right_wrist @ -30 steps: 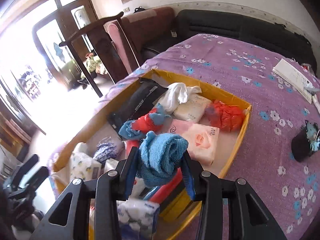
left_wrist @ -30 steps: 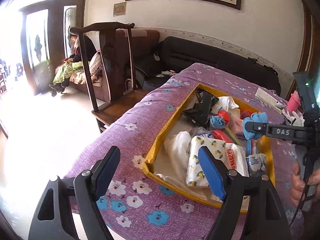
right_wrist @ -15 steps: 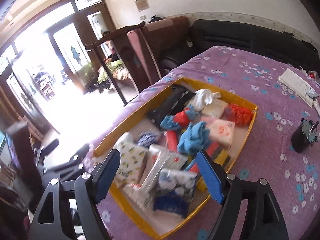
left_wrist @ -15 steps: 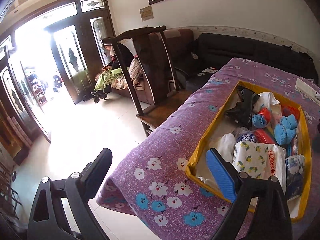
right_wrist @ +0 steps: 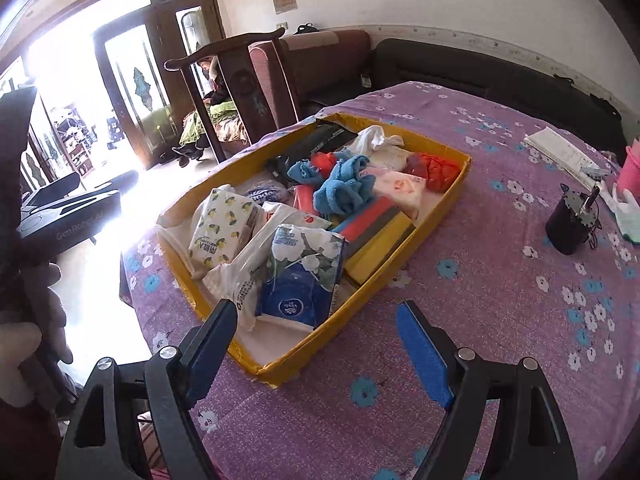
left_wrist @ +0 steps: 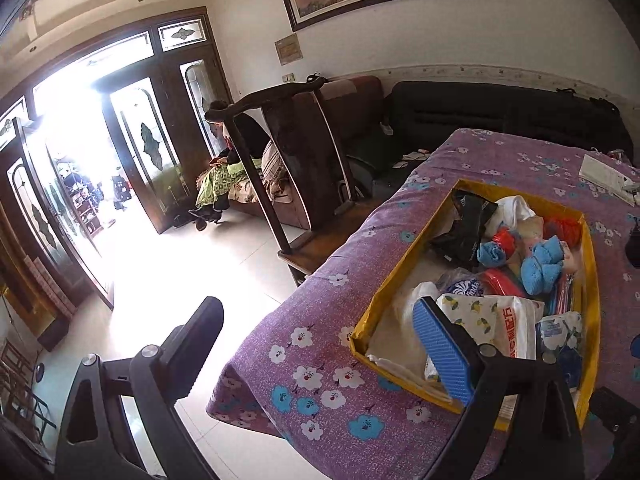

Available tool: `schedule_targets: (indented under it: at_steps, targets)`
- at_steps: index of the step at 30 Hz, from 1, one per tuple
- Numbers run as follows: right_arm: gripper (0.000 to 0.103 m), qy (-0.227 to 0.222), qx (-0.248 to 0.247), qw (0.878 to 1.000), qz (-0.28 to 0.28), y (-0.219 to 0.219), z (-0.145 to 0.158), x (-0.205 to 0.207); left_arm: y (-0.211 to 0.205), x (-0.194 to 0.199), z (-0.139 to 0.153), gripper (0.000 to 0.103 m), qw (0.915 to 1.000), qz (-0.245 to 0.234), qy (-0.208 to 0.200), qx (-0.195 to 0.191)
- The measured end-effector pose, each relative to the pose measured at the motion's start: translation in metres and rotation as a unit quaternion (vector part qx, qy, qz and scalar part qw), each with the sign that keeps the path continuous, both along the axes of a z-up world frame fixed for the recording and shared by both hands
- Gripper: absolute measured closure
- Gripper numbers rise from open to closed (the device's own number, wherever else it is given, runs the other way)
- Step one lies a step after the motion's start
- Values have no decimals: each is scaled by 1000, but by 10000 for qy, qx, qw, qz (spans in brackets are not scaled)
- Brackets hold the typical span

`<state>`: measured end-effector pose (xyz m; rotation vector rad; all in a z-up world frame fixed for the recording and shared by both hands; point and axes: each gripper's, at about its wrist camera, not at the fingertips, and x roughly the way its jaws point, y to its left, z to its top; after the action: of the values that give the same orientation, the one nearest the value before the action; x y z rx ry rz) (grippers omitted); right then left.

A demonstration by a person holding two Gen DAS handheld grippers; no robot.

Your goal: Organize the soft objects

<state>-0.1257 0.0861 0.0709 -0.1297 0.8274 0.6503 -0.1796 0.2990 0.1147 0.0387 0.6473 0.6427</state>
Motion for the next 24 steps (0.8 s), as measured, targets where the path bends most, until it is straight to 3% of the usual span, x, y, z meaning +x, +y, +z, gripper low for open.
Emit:
schedule_targets:
  at_steps: [9, 13, 15, 17, 20, 24]
  targets:
    - [17, -38, -74, 9999, 128, 5, -5, -9, -1, 0, -3, 7, 10000, 30, 14, 13]
    - [17, -150, -62, 9998, 72, 0, -1, -10, -6, -17, 10, 7, 9975, 312, -521, 353]
    - [17, -225, -48, 9997, 12, -4, 2, -10, -11, -29, 24, 0, 9928, 497, -912, 600]
    - [17, -314, -21, 9995, -18, -6, 6, -10, -18, -39, 36, 0, 9879, 486, -1273, 735]
    - [17, -342, 2, 9994, 34, -5, 7, -12, -21, -35, 33, 0, 9871, 407, -1401, 657]
    - [17, -402, 35, 9991, 145, -1, 6, -21, -13, -18, 17, 0, 9937, 168, -1101, 147]
